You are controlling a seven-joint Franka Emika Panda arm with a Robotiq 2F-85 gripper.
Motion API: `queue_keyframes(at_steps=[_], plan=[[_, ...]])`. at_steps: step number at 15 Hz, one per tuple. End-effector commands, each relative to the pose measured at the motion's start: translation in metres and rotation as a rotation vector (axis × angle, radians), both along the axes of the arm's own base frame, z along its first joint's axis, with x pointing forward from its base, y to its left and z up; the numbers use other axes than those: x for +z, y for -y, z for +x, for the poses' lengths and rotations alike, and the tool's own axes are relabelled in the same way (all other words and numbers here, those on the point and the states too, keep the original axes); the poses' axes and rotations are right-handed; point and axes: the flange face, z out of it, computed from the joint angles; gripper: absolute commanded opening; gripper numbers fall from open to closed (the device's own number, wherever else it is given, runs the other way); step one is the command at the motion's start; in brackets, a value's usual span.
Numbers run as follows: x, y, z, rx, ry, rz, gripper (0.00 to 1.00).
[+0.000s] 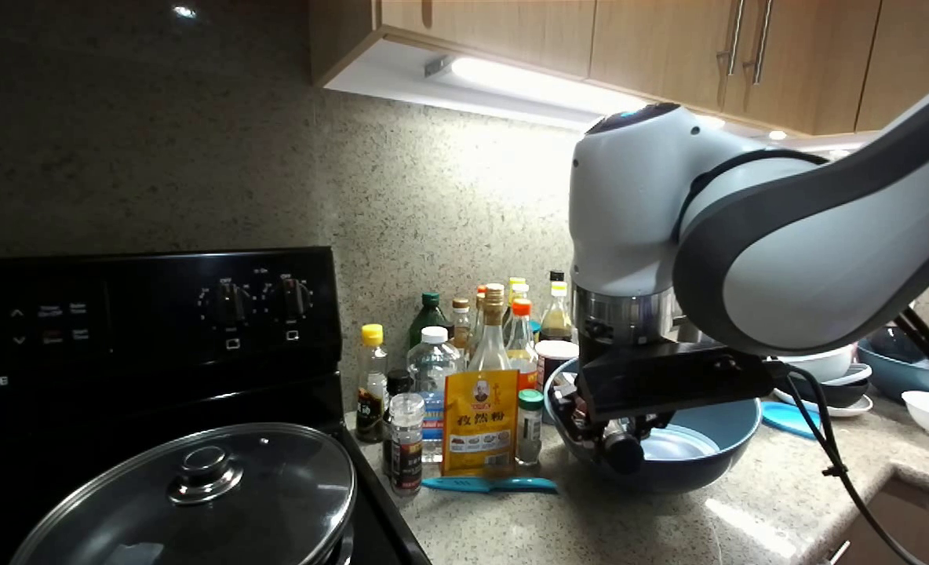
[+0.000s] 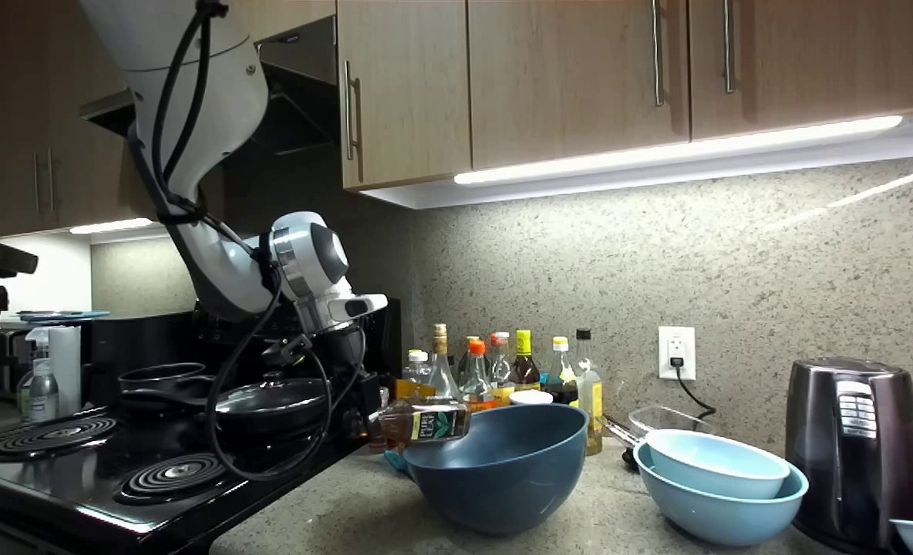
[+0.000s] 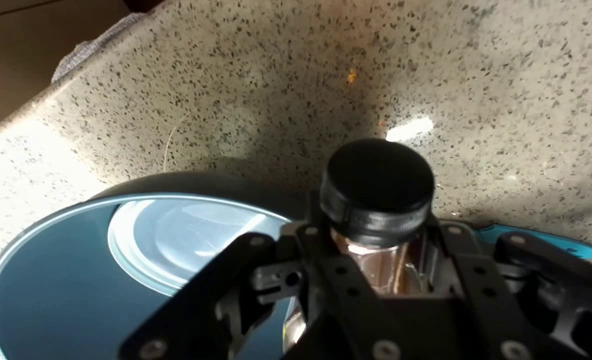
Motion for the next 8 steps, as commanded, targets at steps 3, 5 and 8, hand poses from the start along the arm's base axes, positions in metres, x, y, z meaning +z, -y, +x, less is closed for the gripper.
queue_keyframes(at_steps=[3, 5, 8], plan=[[0.014, 0.006, -0.005, -0.057, 0.090, -0.065, 0.15], [0.019, 0.008, -0.006, -0.099, 0.157, -0.110, 0.15], [0.024, 0.009, -0.007, -0.142, 0.234, -0.166, 0.15]])
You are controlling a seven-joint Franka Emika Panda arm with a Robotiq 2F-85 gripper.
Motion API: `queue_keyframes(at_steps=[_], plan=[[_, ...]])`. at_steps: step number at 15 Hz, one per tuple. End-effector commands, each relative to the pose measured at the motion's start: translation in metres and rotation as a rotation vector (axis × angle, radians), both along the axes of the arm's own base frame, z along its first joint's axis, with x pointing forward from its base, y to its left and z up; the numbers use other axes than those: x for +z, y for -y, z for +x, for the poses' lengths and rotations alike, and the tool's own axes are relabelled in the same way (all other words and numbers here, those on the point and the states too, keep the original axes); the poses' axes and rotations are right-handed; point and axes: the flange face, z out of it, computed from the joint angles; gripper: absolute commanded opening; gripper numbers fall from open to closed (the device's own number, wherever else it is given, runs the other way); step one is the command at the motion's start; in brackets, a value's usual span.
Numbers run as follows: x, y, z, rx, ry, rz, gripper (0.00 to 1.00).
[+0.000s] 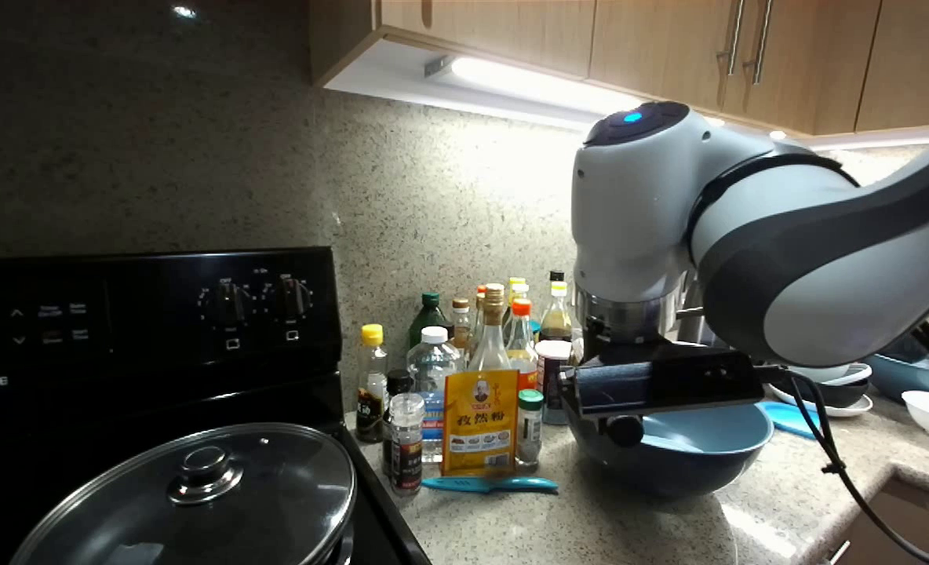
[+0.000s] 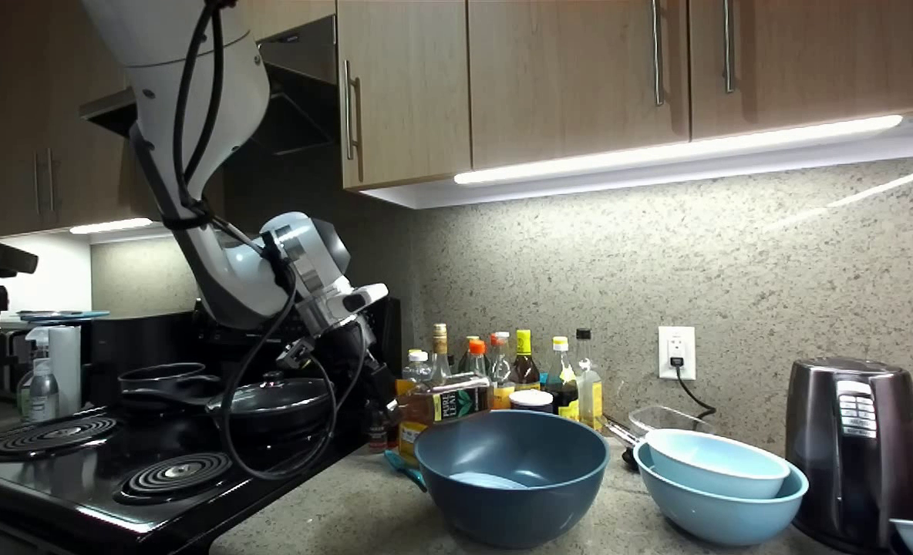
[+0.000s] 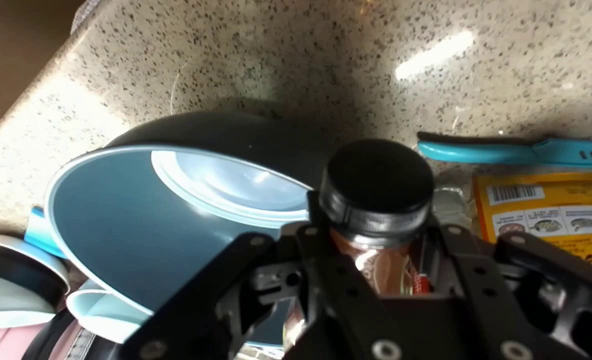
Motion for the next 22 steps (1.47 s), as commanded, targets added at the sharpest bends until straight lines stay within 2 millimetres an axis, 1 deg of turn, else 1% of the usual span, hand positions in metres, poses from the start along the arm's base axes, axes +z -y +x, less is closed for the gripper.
queue_keyframes(at_steps=[1, 4, 10, 11, 13, 18, 19, 20, 22], plan=[[0.020, -0.001, -0.012, -0.047, 0.101, -0.066, 0.15], [0.019, -0.012, -0.017, -0.012, 0.089, -0.061, 0.15], [0.010, -0.044, -0.032, 0.066, 0.047, -0.090, 0.15], [-0.002, -0.040, -0.021, 0.039, 0.033, -0.057, 0.40], [-0.003, -0.048, -0.024, 0.054, 0.029, -0.062, 0.40], [-0.003, -0.048, -0.025, 0.054, 0.028, -0.064, 0.40], [-0.003, -0.048, -0.025, 0.054, 0.028, -0.064, 0.15], [-0.004, -0.048, -0.025, 0.061, 0.022, -0.057, 0.15], [0.001, -0.050, -0.031, 0.081, 0.012, -0.063, 0.15]])
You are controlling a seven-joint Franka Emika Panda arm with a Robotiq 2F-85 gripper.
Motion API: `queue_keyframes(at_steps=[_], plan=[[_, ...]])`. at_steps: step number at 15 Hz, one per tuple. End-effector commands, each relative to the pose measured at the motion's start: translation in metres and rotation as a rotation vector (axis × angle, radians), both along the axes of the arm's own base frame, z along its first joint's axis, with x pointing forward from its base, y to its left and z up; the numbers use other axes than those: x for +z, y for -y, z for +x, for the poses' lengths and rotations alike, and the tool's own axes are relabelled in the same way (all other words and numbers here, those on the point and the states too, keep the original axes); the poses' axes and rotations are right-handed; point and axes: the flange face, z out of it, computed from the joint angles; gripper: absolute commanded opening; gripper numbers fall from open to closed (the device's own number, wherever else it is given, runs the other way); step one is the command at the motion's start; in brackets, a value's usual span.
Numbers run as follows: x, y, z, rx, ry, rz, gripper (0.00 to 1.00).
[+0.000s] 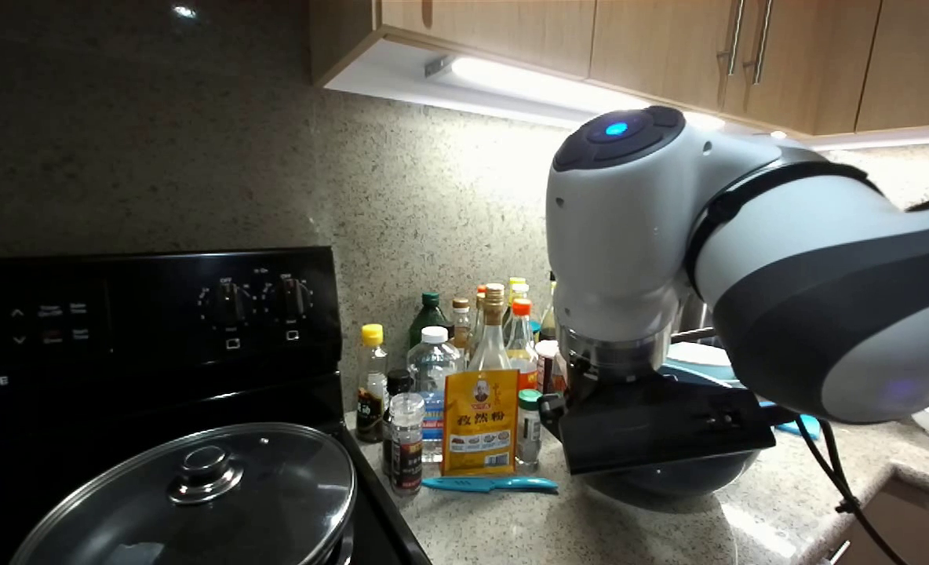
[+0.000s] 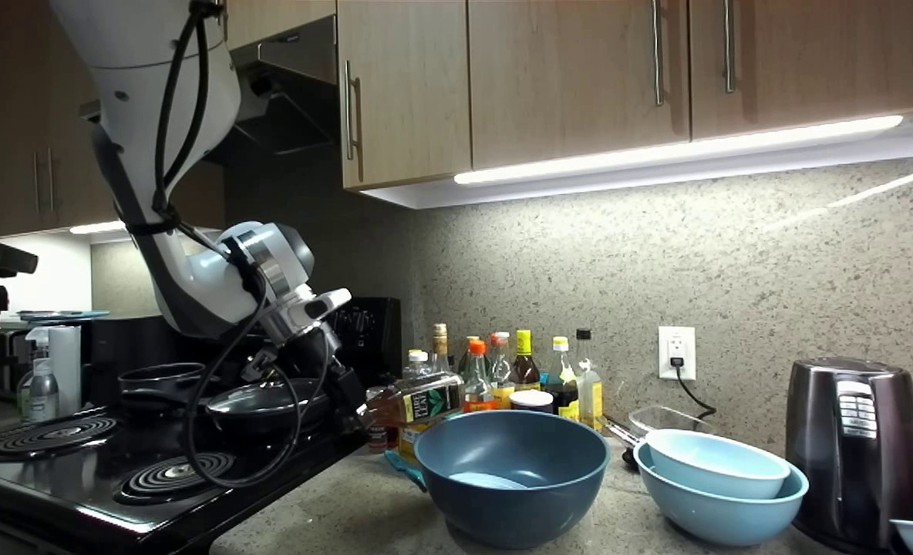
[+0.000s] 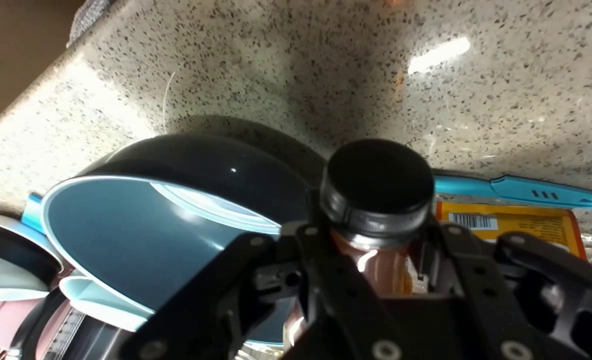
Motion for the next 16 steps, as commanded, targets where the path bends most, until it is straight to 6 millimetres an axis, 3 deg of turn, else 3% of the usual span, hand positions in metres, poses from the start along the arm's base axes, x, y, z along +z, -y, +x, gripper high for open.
queue_keyframes(at_steps=[1, 8, 12, 13, 15, 16], plan=[[0.018, -0.005, -0.011, 0.039, 0.000, -0.001, 0.15], [0.063, -0.026, -0.036, 0.062, 0.064, -0.040, 0.15], [0.056, -0.032, -0.037, 0.082, 0.054, -0.021, 0.15], [0.050, -0.035, -0.031, 0.065, 0.058, -0.020, 0.40], [0.045, -0.035, -0.033, 0.065, 0.048, -0.022, 0.40], [0.042, -0.034, -0.031, 0.072, 0.038, -0.019, 0.15]])
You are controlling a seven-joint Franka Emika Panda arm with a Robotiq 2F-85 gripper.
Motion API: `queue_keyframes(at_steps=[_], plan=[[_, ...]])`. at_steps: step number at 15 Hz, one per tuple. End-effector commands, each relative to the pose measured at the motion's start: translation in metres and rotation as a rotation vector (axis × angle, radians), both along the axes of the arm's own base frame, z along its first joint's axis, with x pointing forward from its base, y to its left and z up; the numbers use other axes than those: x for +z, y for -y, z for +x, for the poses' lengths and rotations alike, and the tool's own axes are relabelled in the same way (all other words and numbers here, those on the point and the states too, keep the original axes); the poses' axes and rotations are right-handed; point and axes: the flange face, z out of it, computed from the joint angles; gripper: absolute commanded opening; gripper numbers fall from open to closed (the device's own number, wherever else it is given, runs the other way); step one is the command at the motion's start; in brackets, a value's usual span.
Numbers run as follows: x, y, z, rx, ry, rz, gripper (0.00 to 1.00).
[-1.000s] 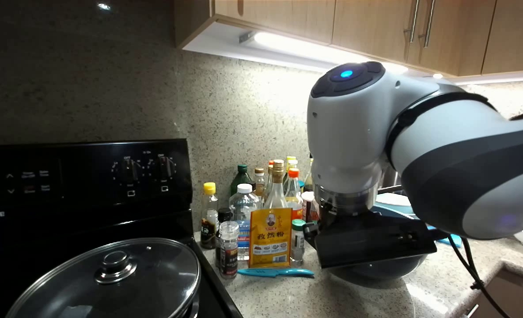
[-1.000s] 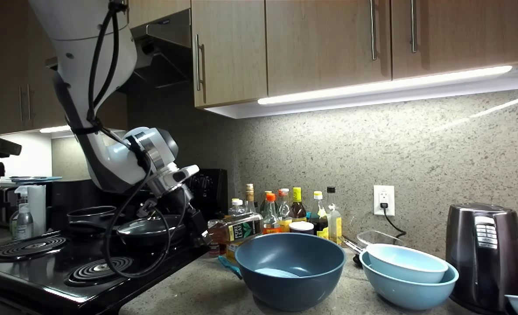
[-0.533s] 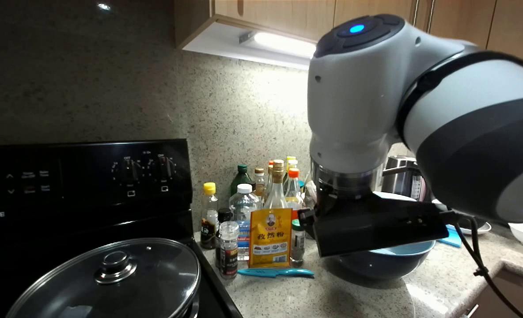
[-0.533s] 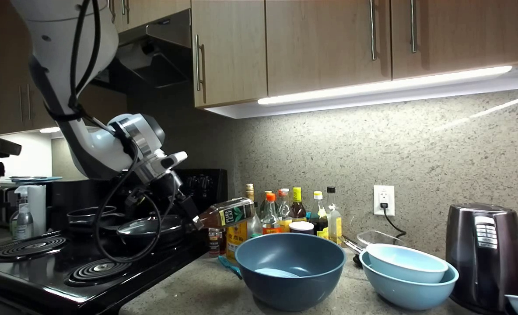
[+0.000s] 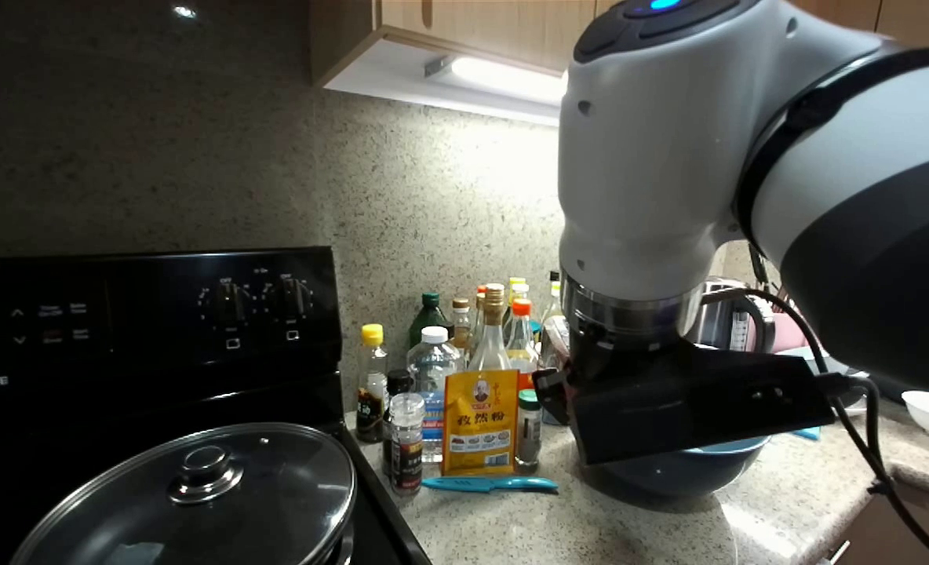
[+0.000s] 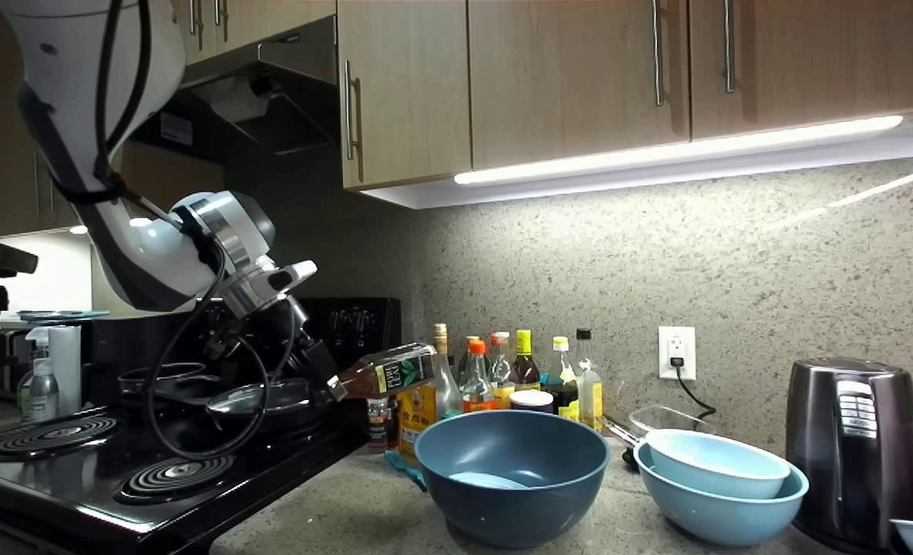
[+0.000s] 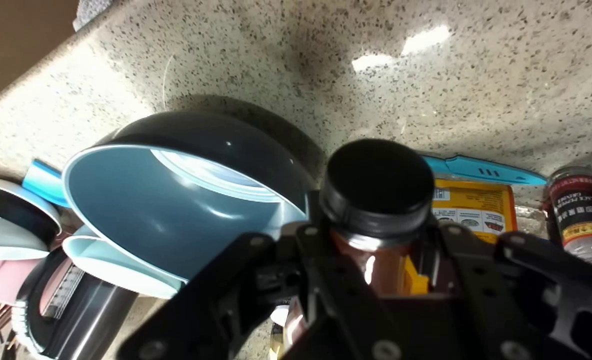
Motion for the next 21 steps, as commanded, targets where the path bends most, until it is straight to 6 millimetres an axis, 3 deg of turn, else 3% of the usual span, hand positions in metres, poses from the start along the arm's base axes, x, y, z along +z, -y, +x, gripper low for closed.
queue_keyframes(at_steps=[1, 8, 18, 19, 20, 21], plan=[[-0.011, 0.003, 0.010, 0.018, -0.039, 0.026, 0.15], [-0.056, 0.007, 0.035, 0.061, -0.162, 0.087, 0.15], [-0.061, 0.009, 0.045, 0.043, -0.195, 0.101, 0.15], [-0.073, 0.009, 0.043, 0.037, -0.197, 0.096, 0.15], [-0.074, 0.009, 0.043, 0.037, -0.199, 0.096, 0.40], [-0.077, 0.009, 0.043, 0.036, -0.204, 0.094, 0.40]])
